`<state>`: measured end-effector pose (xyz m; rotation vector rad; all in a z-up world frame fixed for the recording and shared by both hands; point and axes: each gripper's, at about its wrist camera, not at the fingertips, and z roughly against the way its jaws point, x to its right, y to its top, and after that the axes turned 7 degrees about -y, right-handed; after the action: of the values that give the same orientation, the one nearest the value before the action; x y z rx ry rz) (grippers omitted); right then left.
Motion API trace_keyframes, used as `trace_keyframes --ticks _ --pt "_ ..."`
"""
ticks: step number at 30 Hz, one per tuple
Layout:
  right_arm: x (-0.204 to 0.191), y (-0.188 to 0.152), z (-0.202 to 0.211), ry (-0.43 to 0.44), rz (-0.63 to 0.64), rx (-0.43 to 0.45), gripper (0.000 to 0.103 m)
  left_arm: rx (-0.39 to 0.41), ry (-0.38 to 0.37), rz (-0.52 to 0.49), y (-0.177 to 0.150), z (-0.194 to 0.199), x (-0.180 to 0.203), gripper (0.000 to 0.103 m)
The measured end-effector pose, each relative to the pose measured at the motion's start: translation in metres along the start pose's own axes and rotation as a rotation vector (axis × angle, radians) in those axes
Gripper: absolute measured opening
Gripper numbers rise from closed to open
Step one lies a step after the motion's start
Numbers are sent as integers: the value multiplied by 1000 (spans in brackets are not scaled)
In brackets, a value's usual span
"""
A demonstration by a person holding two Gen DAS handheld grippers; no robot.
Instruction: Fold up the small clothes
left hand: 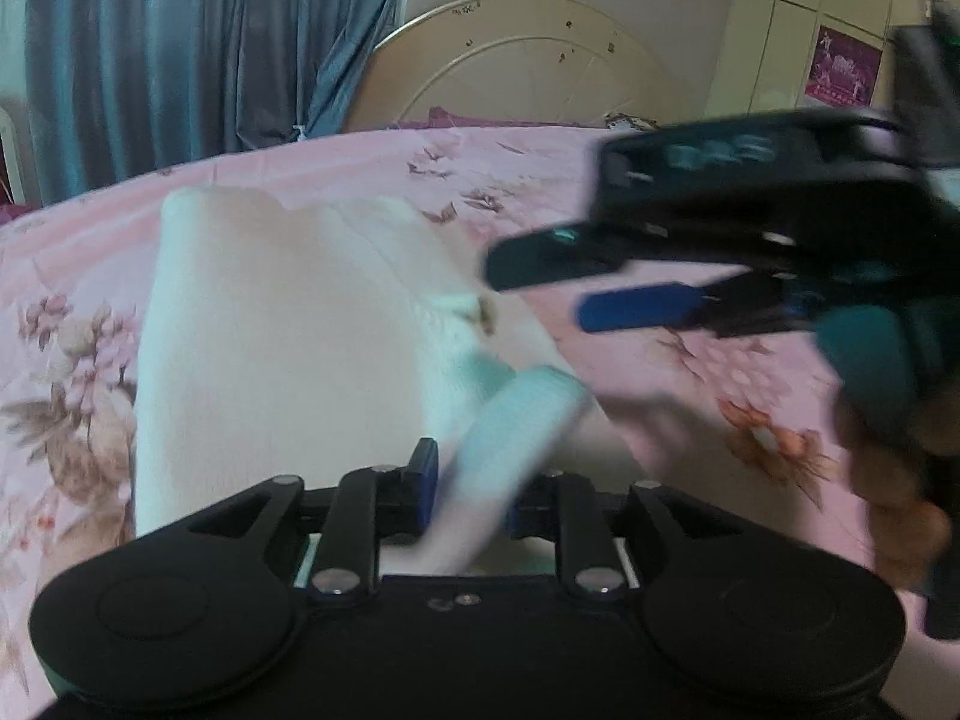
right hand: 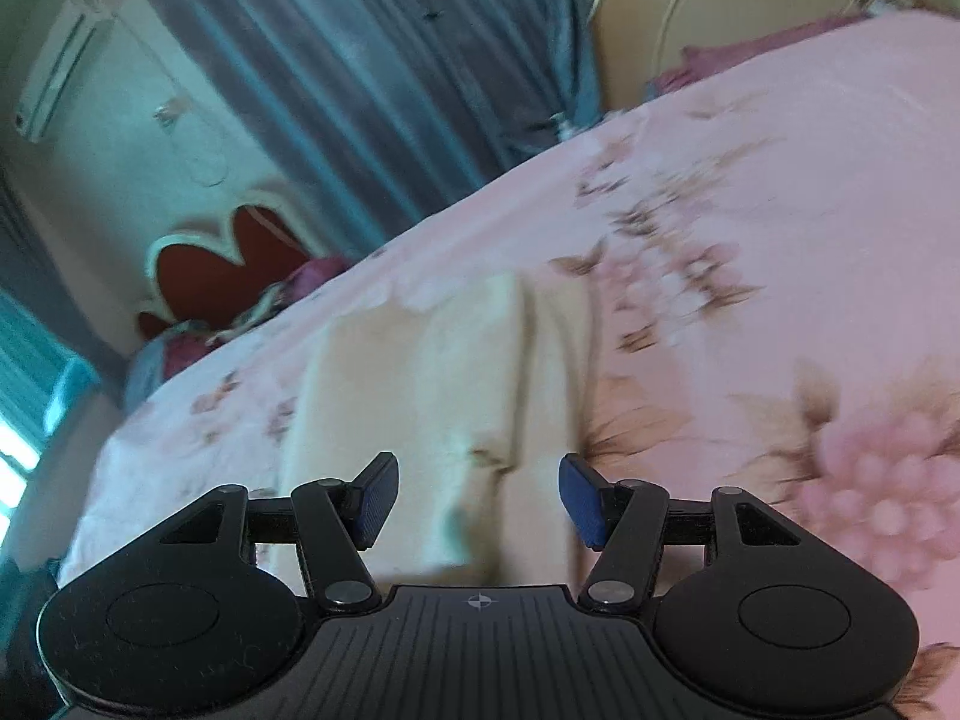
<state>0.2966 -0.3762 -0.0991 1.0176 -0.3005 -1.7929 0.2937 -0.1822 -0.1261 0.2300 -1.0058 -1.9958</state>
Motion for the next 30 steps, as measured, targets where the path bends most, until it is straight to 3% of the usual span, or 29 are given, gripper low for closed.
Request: trace_keyframes --ticks 7,13,18,19,20,21,22,25,30 --pt "-2 -1 -38 9 -44 -91 59 21 -36 103 -6 53 -21 28" --pt "-6 6 -58 38 -52 -96 59 107 37 210 -2 98 -47 31" --pt "-4 9 -71 34 -76 -70 58 98 124 246 6 93 -74 32" --pt "-6 10 -73 31 -73 -69 57 97 134 251 7 89 -79 32" --pt "-7 10 -75 23 -67 -71 48 98 145 253 10 87 -82 32" --pt "-9 10 -76 14 -62 -81 27 98 147 255 13 84 -87 32" --pt "-9 11 -78 17 -65 -89 20 101 149 260 15 84 -91 32" --pt "-12 12 -76 13 -41 -85 16 104 150 281 23 70 -101 32" --pt "-19 13 -51 -59 48 -1 13 117 134 270 40 49 -104 32"
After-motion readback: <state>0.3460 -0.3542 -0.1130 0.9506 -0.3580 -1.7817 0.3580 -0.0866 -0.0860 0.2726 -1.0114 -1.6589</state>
